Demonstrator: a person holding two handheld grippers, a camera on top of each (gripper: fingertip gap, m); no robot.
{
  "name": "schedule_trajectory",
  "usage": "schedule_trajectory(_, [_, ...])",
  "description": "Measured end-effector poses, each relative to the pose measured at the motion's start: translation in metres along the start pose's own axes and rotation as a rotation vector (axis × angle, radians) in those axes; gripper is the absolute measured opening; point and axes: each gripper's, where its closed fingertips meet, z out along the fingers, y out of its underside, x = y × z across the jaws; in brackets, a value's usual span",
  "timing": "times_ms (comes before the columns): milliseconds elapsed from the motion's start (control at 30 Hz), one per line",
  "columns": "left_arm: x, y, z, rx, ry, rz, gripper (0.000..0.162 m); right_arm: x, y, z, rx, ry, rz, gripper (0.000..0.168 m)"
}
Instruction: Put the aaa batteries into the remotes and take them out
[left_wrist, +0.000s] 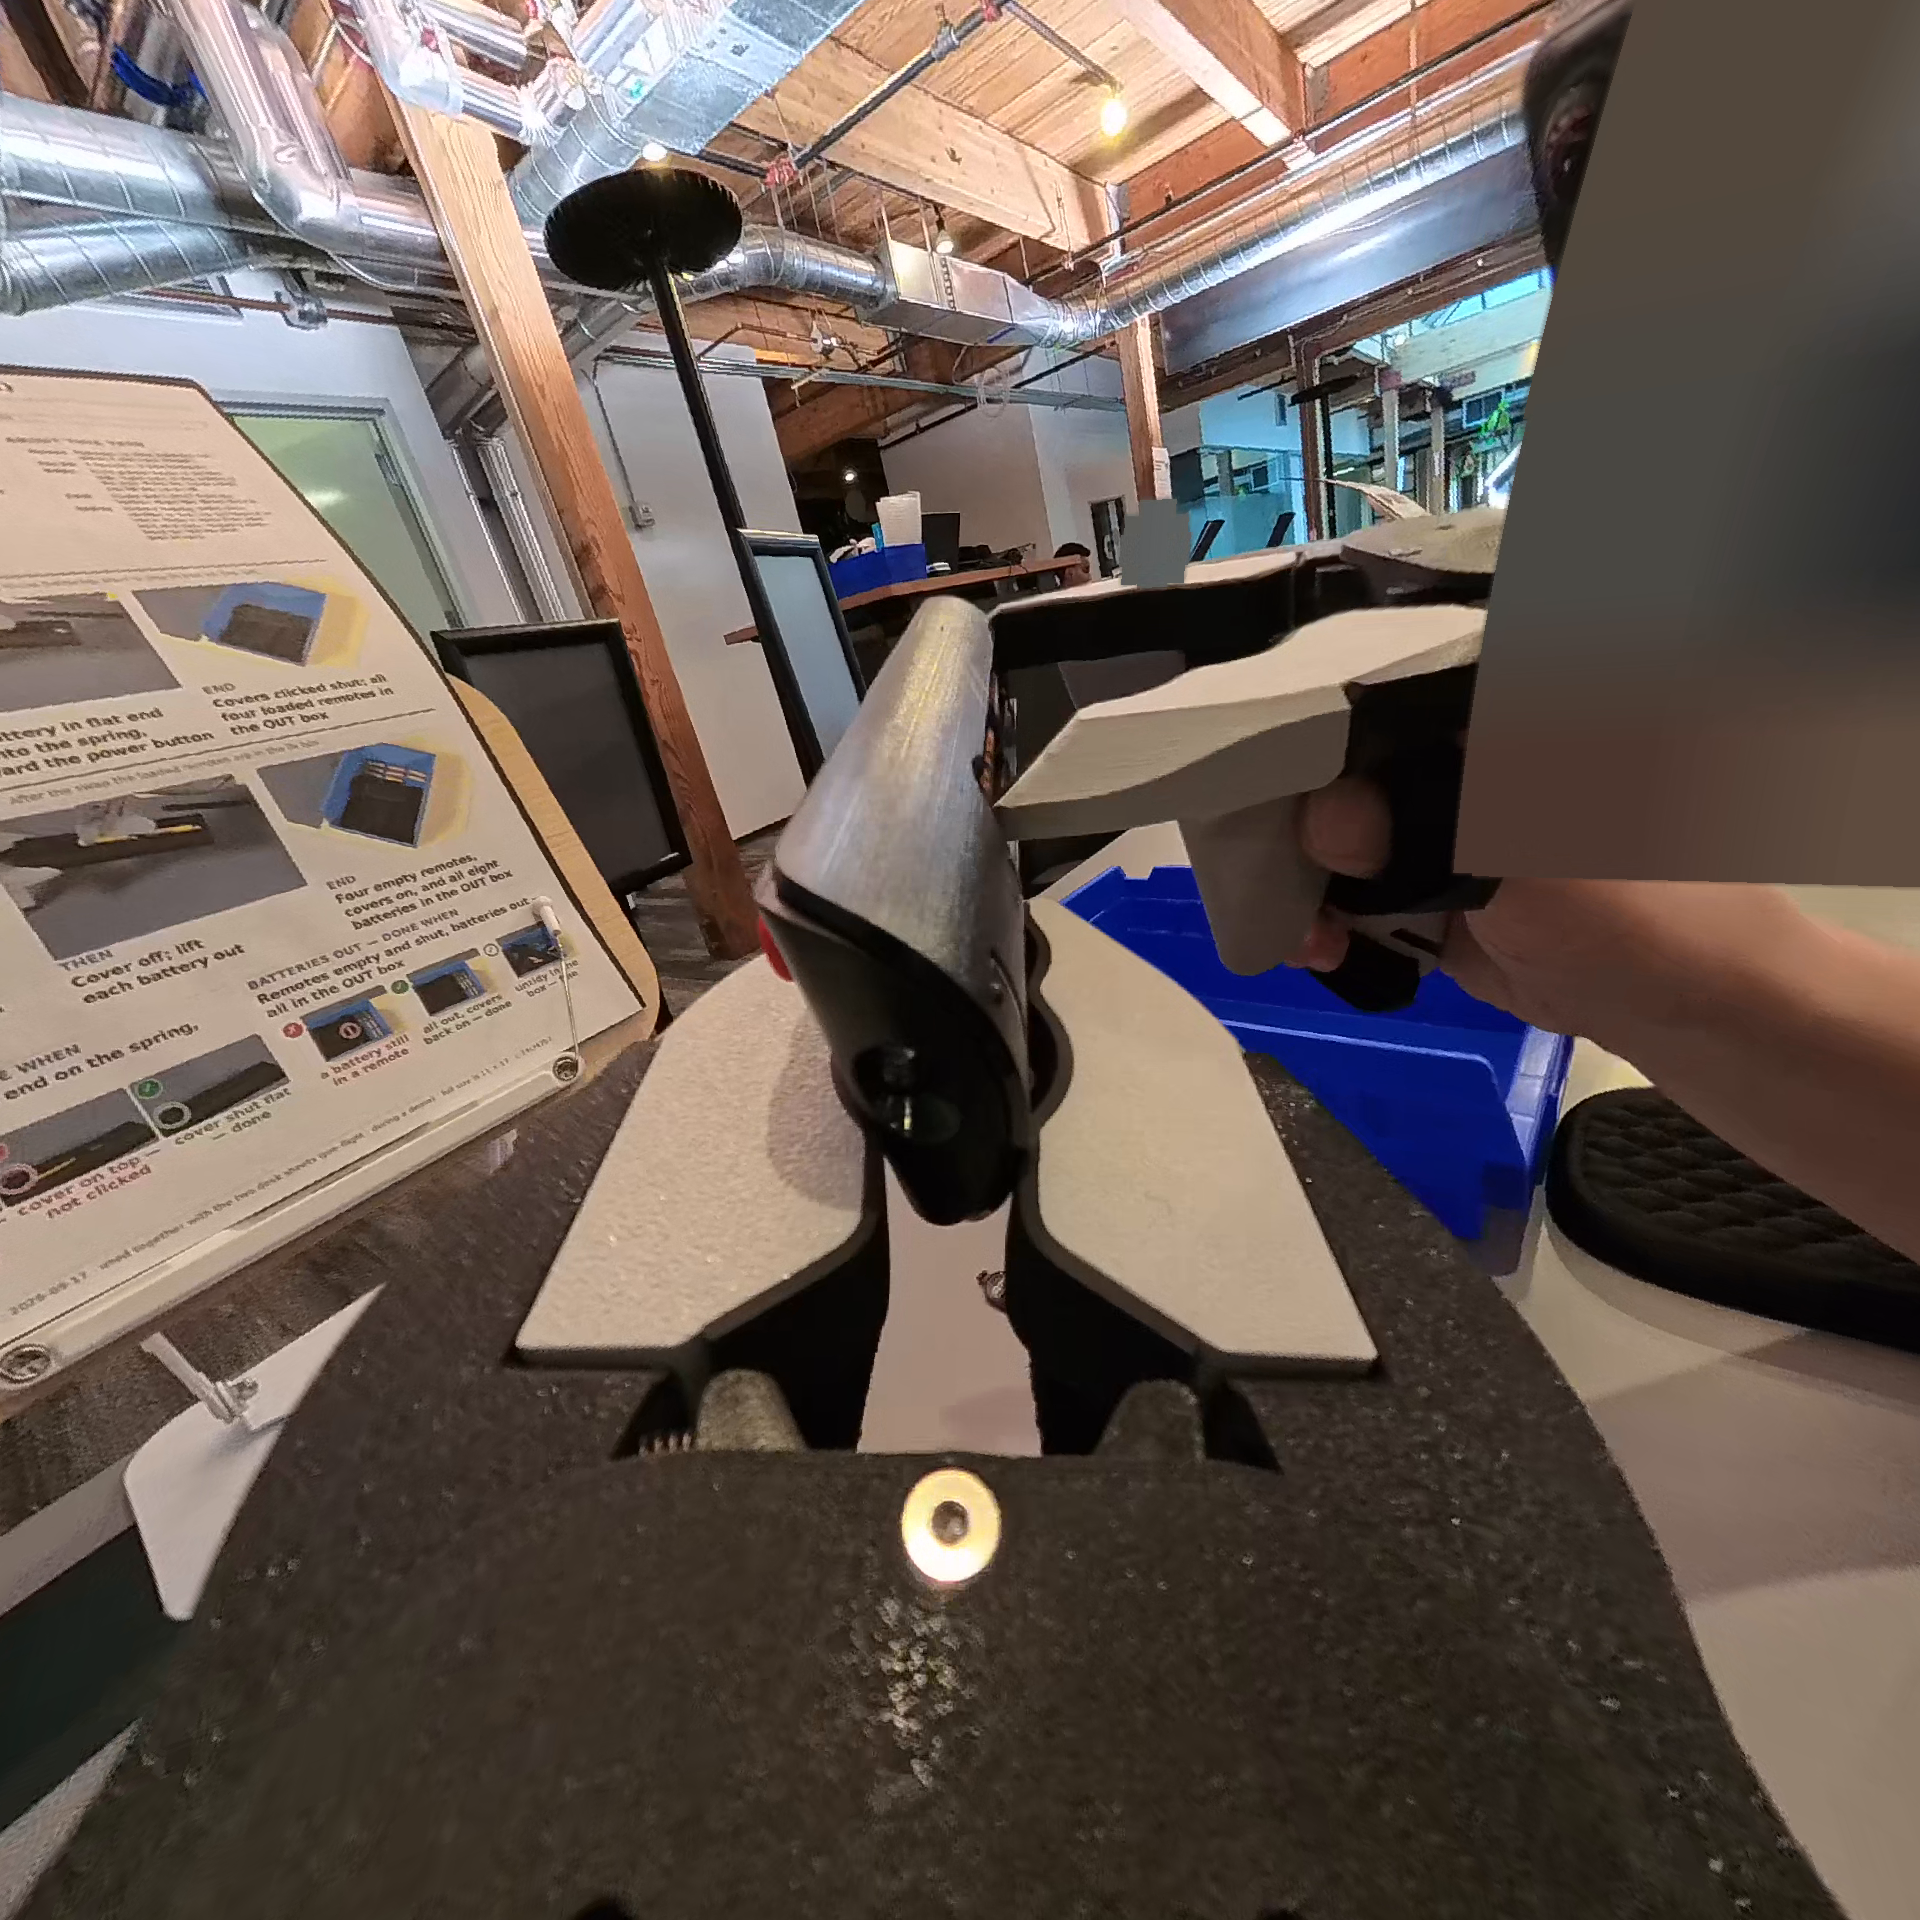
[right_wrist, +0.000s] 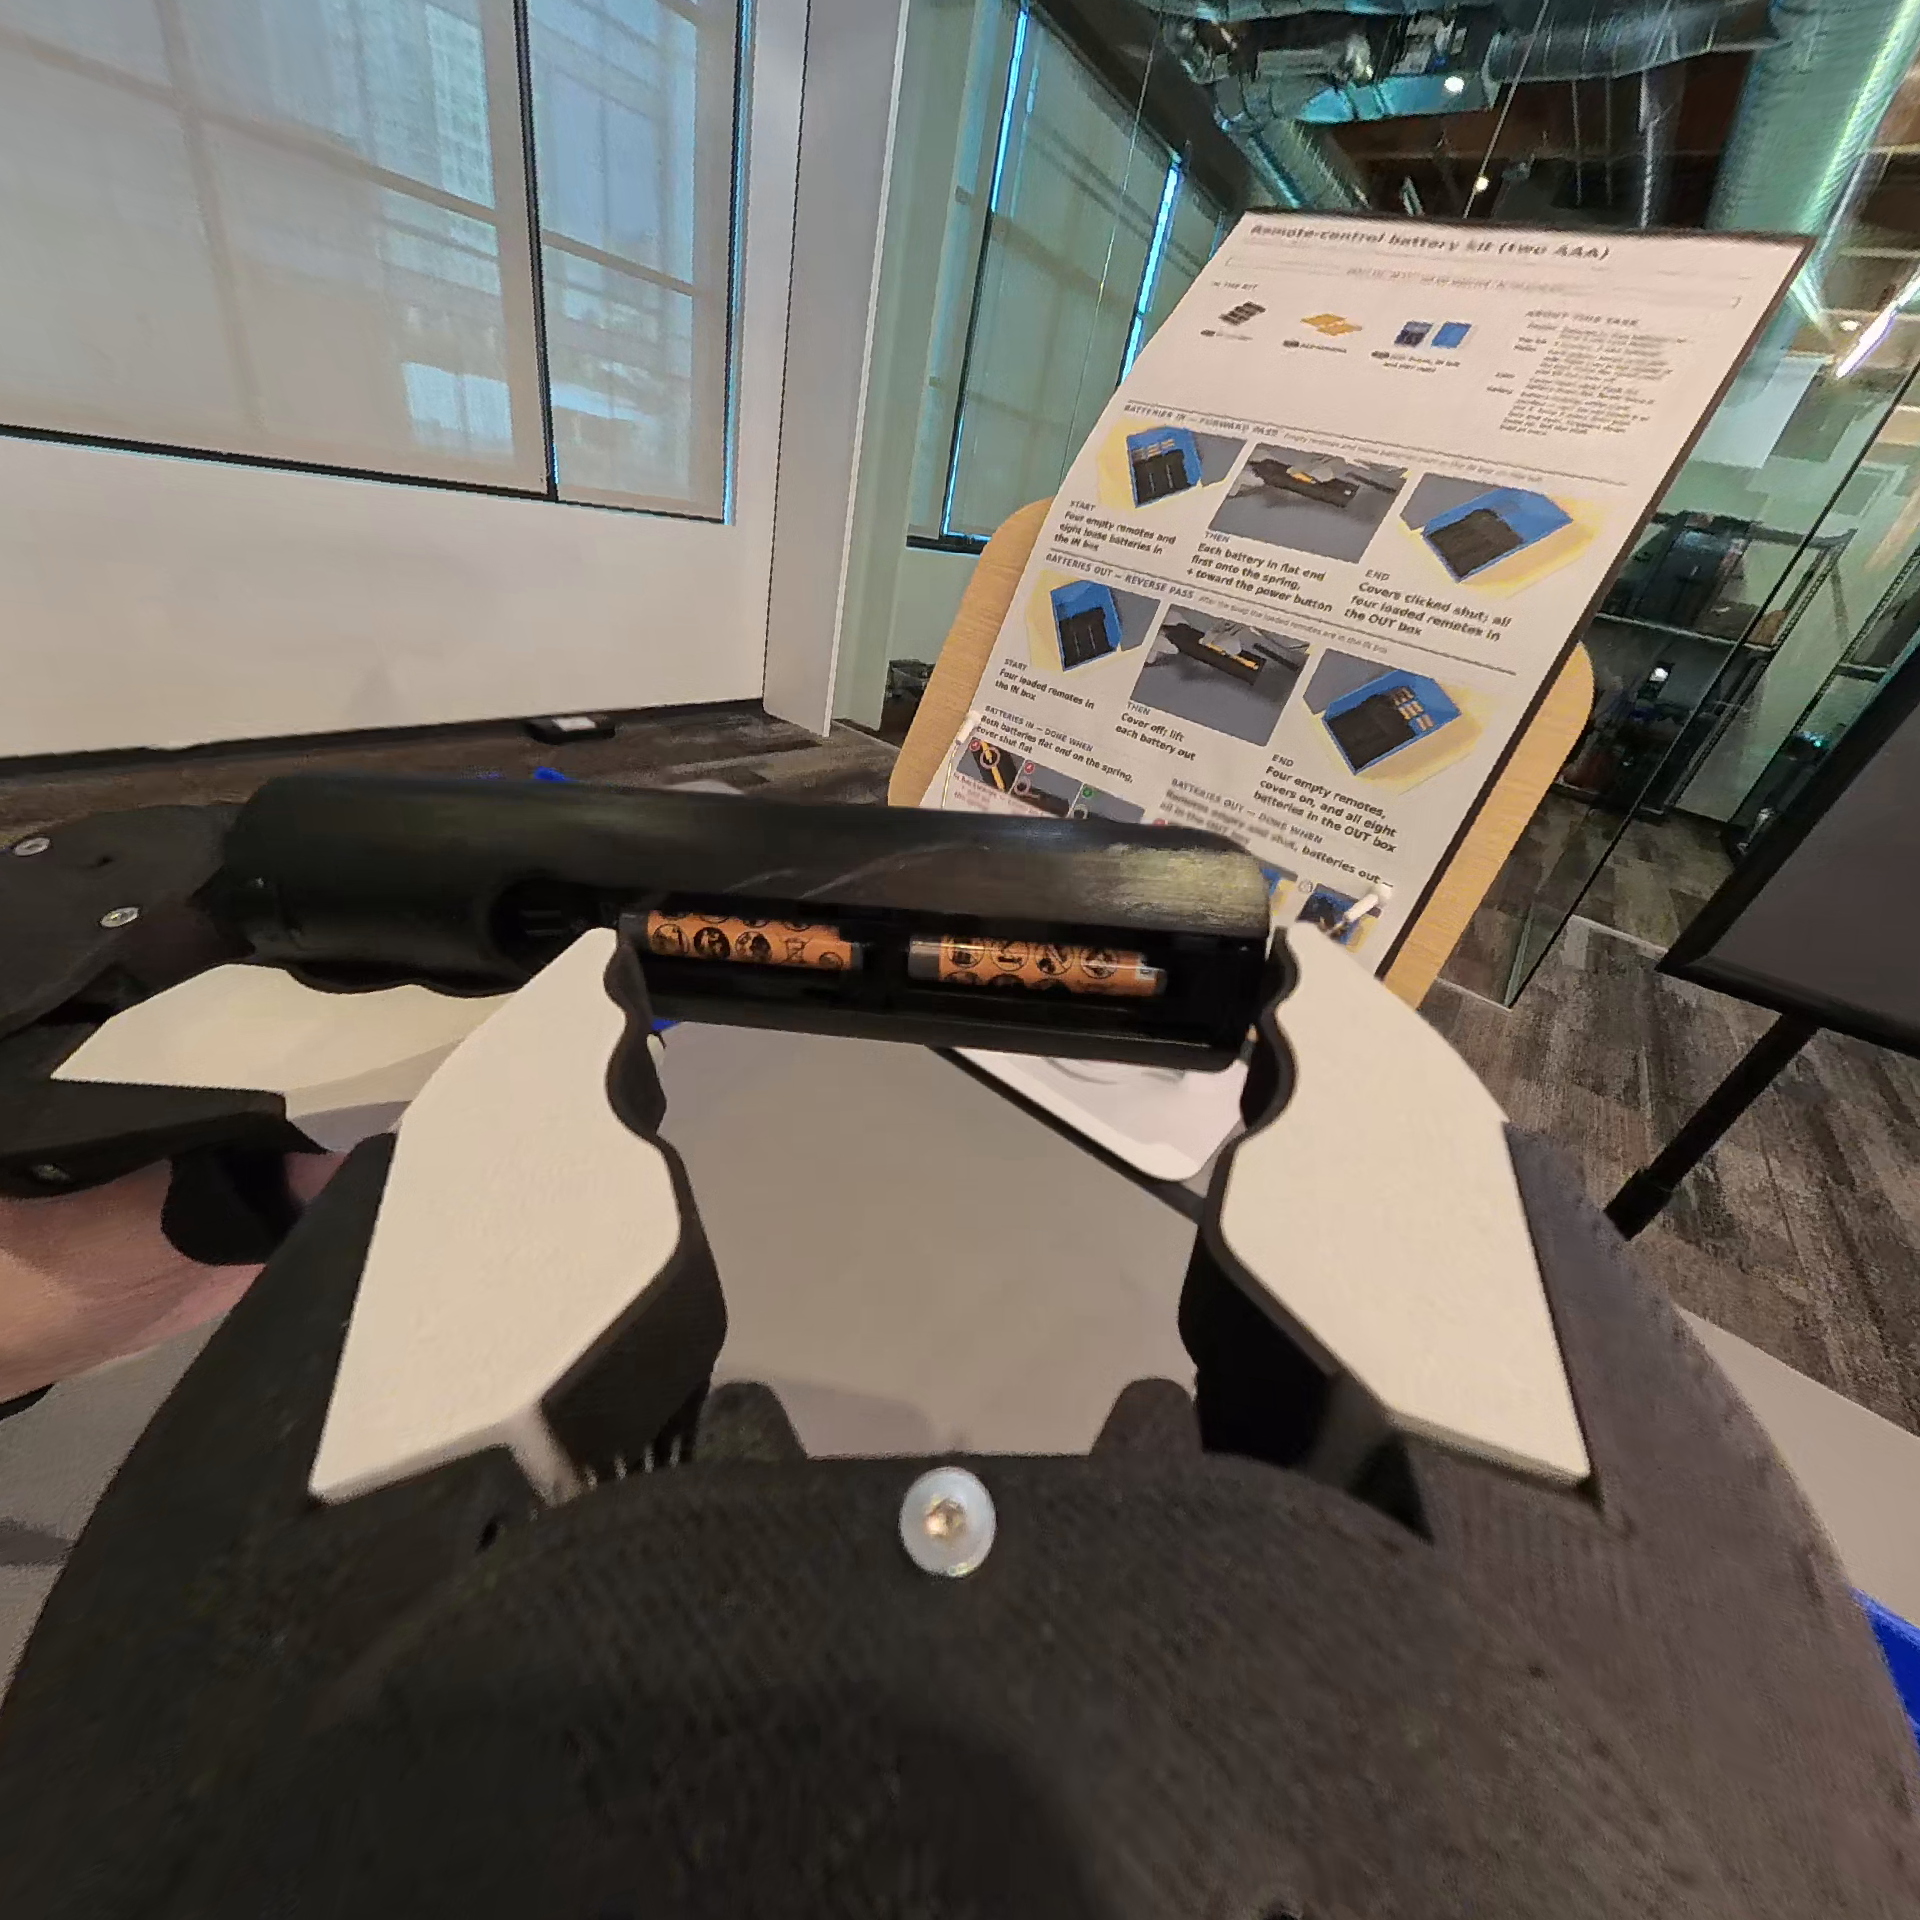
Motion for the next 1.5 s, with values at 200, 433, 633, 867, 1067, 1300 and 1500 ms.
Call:
schedule_trajectory(200, [-0.005,-0.001,-0.002,-0.011,-0.080,0.069,0.022,-0.015,-0.009,-0.003,0.064,0.033,-0.164,0.087])
schedule_trajectory(433, [-0.009,-0.001,-0.001,0.004,-0.021,-0.075,0.022,-0.015,-0.018,-0.007,0.101,0.034,-0.179,0.101])
schedule_trajectory(633, [-0.035,-0.006,-0.008,0.070,0.029,-0.387,0.022,-0.042,-0.034,-0.019,0.136,-0.269,-0.012,0.096])
schedule_trajectory(867, [-0.029,0.006,-0.003,0.008,0.015,-0.347,0.022,-0.063,-0.012,-0.004,0.046,-0.330,0.070,0.096])
schedule_trajectory(1067, [-0.018,0.010,0.001,-0.050,-0.025,-0.186,0.022,-0.067,-0.002,0.000,-0.012,-0.298,0.033,0.096])
schedule_trajectory(1300, [-0.019,0.007,-0.001,-0.046,-0.060,-0.125,0.022,-0.064,0.002,0.002,-0.045,-0.262,0.020,0.096])
schedule_trajectory(1500, [-0.019,0.009,0.000,-0.059,-0.087,-0.098,0.022,-0.064,0.007,0.005,-0.060,-0.221,-0.008,0.096])
